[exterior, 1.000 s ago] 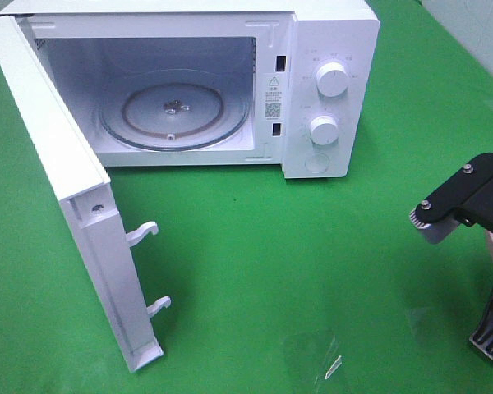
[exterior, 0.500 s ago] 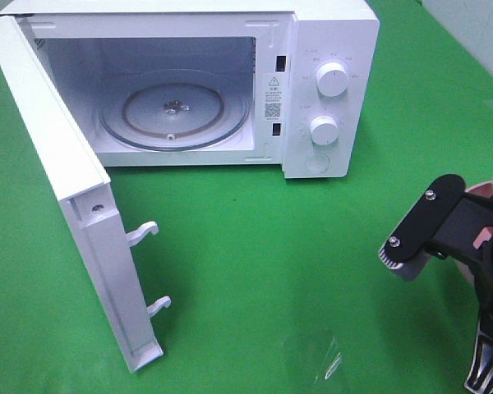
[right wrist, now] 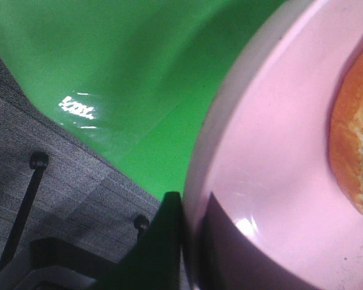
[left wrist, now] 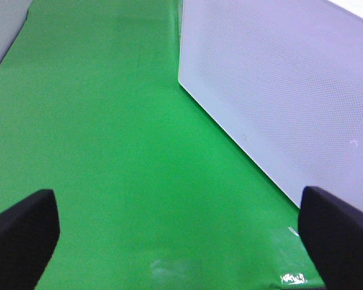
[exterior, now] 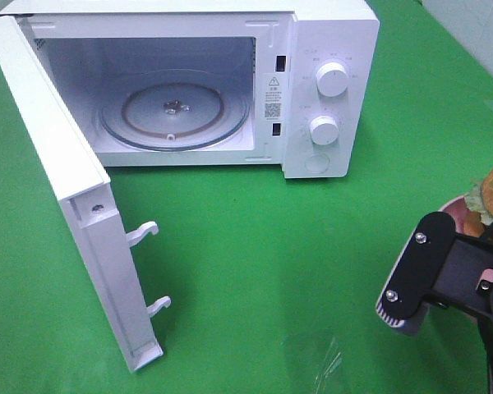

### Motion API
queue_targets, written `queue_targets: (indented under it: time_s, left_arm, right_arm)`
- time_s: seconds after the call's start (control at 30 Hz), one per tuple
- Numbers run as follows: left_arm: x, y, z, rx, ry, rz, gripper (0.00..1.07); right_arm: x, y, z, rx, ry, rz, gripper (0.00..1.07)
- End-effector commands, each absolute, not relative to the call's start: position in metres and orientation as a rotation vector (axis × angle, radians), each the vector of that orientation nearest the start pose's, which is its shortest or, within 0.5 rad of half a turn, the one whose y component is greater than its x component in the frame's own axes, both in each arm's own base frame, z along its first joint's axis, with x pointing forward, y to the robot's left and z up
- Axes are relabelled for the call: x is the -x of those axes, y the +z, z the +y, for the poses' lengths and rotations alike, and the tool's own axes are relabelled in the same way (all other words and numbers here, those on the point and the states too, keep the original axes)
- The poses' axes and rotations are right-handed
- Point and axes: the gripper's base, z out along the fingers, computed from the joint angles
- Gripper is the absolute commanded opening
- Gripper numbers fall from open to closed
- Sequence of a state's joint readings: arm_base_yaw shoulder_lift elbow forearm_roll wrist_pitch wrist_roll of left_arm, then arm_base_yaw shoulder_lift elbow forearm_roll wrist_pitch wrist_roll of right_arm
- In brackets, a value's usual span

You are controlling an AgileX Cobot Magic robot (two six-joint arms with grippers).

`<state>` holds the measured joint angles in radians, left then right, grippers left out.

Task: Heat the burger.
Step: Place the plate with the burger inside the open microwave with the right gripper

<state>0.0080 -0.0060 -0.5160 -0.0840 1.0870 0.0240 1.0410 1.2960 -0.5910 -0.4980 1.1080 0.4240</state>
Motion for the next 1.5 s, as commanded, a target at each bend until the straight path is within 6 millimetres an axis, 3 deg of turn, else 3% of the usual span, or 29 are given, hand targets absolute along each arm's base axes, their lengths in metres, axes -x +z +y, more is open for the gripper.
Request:
queue_targets:
  time_s: [0.03, 0.3, 0.83, 1.3, 1.5]
  left_arm:
    - [0.011, 0.281, -0.007, -0.023, -0.082, 2.014, 1.01]
    - [0.011, 0.281, -0.007, -0.023, -0.082, 2.014, 1.01]
    - [0.011, 0.281, -0.007, -0.023, -0.082, 2.014, 1.01]
    - [0.011, 0.281, -0.007, -0.023, -0.082, 2.014, 1.01]
    - [0.011, 0.281, -0.007, -0.023, -0.082, 2.014, 1.01]
  right_arm:
    - [-0.119, 0.202, 0.121, 1.278, -0.674, 2.563, 0.00]
    - [-0.117, 0.211, 0.117, 1.388, -0.636, 2.483, 0.00]
    - [-0.120, 0.211, 0.126, 1.542, -0.559, 2.340, 0.00]
    - [-0.129, 0.214, 0.135, 1.655, -0.550, 2.127, 0.01]
    - [-0.130, 0.215, 0.141, 1.798, -0.539, 1.970, 0.02]
